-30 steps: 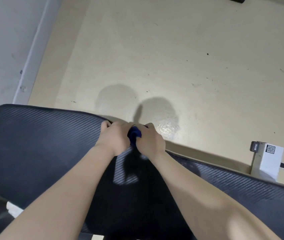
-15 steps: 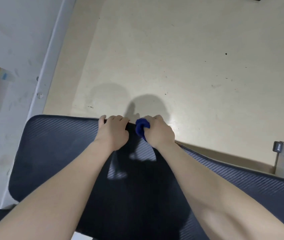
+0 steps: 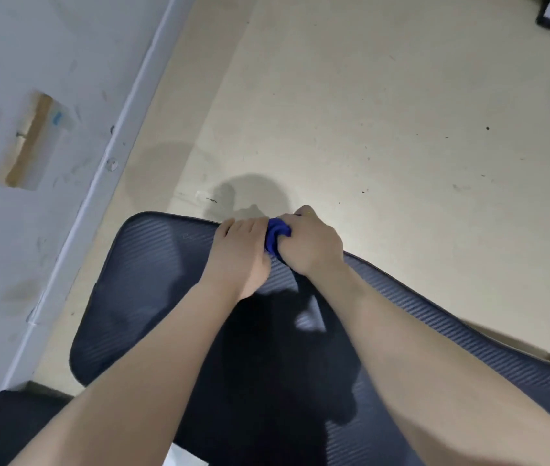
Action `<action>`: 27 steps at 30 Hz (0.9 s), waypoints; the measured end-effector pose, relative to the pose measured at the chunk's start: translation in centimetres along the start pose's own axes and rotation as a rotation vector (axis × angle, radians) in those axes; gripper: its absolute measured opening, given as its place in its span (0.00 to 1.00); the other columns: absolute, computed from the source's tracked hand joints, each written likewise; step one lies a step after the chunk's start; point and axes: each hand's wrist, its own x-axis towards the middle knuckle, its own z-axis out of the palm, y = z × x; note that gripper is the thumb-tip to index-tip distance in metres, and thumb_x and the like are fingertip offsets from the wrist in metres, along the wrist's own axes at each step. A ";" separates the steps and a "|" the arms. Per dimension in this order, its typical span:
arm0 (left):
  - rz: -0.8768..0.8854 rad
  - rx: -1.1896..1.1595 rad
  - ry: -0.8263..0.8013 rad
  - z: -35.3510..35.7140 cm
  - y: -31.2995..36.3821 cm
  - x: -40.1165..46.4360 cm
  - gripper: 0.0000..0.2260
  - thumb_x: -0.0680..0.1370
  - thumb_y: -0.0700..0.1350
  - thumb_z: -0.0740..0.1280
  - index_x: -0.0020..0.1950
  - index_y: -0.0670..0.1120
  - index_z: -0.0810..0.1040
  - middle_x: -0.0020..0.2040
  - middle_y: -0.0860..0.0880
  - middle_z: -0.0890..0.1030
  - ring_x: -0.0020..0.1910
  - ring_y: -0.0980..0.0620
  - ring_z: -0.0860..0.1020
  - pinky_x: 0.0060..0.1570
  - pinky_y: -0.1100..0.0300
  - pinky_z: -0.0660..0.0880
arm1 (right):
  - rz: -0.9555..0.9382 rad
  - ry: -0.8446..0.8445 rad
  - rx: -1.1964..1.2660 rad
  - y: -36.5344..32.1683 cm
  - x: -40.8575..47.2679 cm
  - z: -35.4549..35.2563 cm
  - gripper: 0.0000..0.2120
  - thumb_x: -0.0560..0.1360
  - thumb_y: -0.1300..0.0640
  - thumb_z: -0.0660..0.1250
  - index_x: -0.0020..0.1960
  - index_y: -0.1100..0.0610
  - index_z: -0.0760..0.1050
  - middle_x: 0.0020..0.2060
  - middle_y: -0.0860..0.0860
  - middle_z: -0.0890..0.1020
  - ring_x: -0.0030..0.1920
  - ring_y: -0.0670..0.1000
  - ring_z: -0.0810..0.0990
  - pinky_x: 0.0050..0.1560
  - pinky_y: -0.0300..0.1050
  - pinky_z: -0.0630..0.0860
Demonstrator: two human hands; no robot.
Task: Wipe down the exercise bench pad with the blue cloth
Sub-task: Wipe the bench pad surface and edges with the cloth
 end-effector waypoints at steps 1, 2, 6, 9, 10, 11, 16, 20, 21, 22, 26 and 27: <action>-0.010 -0.034 0.030 -0.1 -0.5 0.0 0.22 0.75 0.37 0.57 0.69 0.46 0.68 0.65 0.48 0.74 0.65 0.47 0.70 0.68 0.59 0.55 | -0.035 -0.010 0.001 -0.3 0.1 0.2 0.13 0.73 0.58 0.56 0.51 0.50 0.77 0.48 0.47 0.68 0.41 0.53 0.72 0.42 0.43 0.69; -0.025 -0.054 0.048 -0.2 -1.1 -0.2 0.22 0.75 0.37 0.57 0.69 0.46 0.68 0.66 0.49 0.74 0.66 0.48 0.69 0.70 0.58 0.53 | -0.053 -0.020 0.026 0.0 0.2 0.1 0.13 0.73 0.58 0.56 0.49 0.48 0.77 0.47 0.47 0.68 0.41 0.52 0.72 0.41 0.42 0.68; -0.067 -0.067 0.074 -0.8 -3.8 -1.1 0.21 0.77 0.38 0.57 0.69 0.49 0.69 0.67 0.52 0.72 0.70 0.51 0.65 0.73 0.49 0.42 | 0.060 -0.016 0.025 2.0 -0.2 -1.4 0.14 0.71 0.60 0.56 0.46 0.48 0.78 0.48 0.51 0.74 0.43 0.55 0.74 0.42 0.43 0.66; -0.091 -0.109 0.114 -1.2 -5.7 -1.5 0.20 0.76 0.39 0.58 0.68 0.48 0.71 0.67 0.50 0.73 0.71 0.49 0.64 0.73 0.47 0.44 | 0.136 0.016 -0.130 -0.6 0.2 -0.6 0.13 0.72 0.59 0.54 0.49 0.54 0.77 0.52 0.55 0.73 0.43 0.58 0.76 0.42 0.45 0.70; -0.098 -0.128 0.132 -1.3 -6.4 -1.6 0.20 0.76 0.40 0.57 0.67 0.47 0.72 0.67 0.49 0.73 0.70 0.48 0.66 0.73 0.47 0.47 | 0.115 0.006 -0.160 -2.3 0.6 0.1 0.13 0.73 0.58 0.54 0.49 0.55 0.77 0.52 0.54 0.73 0.42 0.59 0.75 0.42 0.45 0.70; -0.097 -0.141 0.156 -1.4 -7.2 -1.7 0.20 0.75 0.41 0.55 0.66 0.46 0.74 0.66 0.48 0.75 0.69 0.47 0.68 0.73 0.47 0.51 | 0.079 -0.009 -0.169 -4.2 1.2 1.0 0.14 0.74 0.58 0.54 0.50 0.54 0.77 0.53 0.54 0.72 0.41 0.58 0.74 0.41 0.44 0.70; -0.210 -0.190 0.230 -2.1 -11.0 -3.1 0.27 0.69 0.47 0.50 0.66 0.44 0.72 0.69 0.45 0.71 0.70 0.43 0.66 0.70 0.49 0.56 | -0.104 -0.060 -0.091 -10.5 3.4 4.3 0.14 0.74 0.57 0.54 0.52 0.52 0.76 0.52 0.51 0.70 0.43 0.56 0.75 0.43 0.44 0.70; -0.381 -0.345 0.242 -2.0 -13.8 -4.9 0.27 0.73 0.49 0.54 0.72 0.45 0.64 0.72 0.43 0.66 0.69 0.42 0.66 0.66 0.46 0.65 | -0.063 -0.068 -0.106 -8.1 3.0 3.1 0.11 0.74 0.58 0.56 0.51 0.52 0.75 0.53 0.55 0.74 0.47 0.58 0.74 0.45 0.45 0.67; -0.439 -0.408 0.246 -1.9 -14.4 -5.4 0.24 0.76 0.48 0.54 0.72 0.45 0.64 0.70 0.43 0.69 0.67 0.42 0.68 0.64 0.48 0.68 | -0.013 -0.046 -0.123 -8.0 2.9 2.8 0.10 0.74 0.58 0.55 0.48 0.53 0.75 0.53 0.56 0.74 0.46 0.58 0.73 0.44 0.45 0.66; -0.494 -0.466 0.250 -1.8 -14.9 -5.8 0.21 0.78 0.47 0.55 0.71 0.46 0.65 0.67 0.43 0.71 0.65 0.42 0.69 0.61 0.50 0.69 | 0.032 -0.021 -0.149 -8.4 2.9 2.9 0.10 0.73 0.58 0.55 0.46 0.53 0.75 0.52 0.57 0.74 0.45 0.59 0.74 0.44 0.45 0.65; -0.536 -0.681 0.294 -2.0 -15.9 -6.8 0.22 0.74 0.45 0.53 0.65 0.46 0.74 0.60 0.43 0.78 0.60 0.43 0.74 0.59 0.51 0.71 | -0.041 0.021 -0.231 -13.6 4.4 5.9 0.12 0.74 0.57 0.54 0.51 0.54 0.76 0.55 0.57 0.72 0.49 0.62 0.76 0.44 0.44 0.66; -0.535 -0.727 0.285 -2.0 -16.4 -6.9 0.23 0.73 0.46 0.52 0.64 0.46 0.74 0.60 0.44 0.79 0.60 0.43 0.74 0.61 0.52 0.70 | -0.096 0.019 -0.236 -15.0 4.8 6.7 0.12 0.74 0.56 0.54 0.51 0.54 0.75 0.55 0.56 0.71 0.49 0.62 0.76 0.43 0.44 0.66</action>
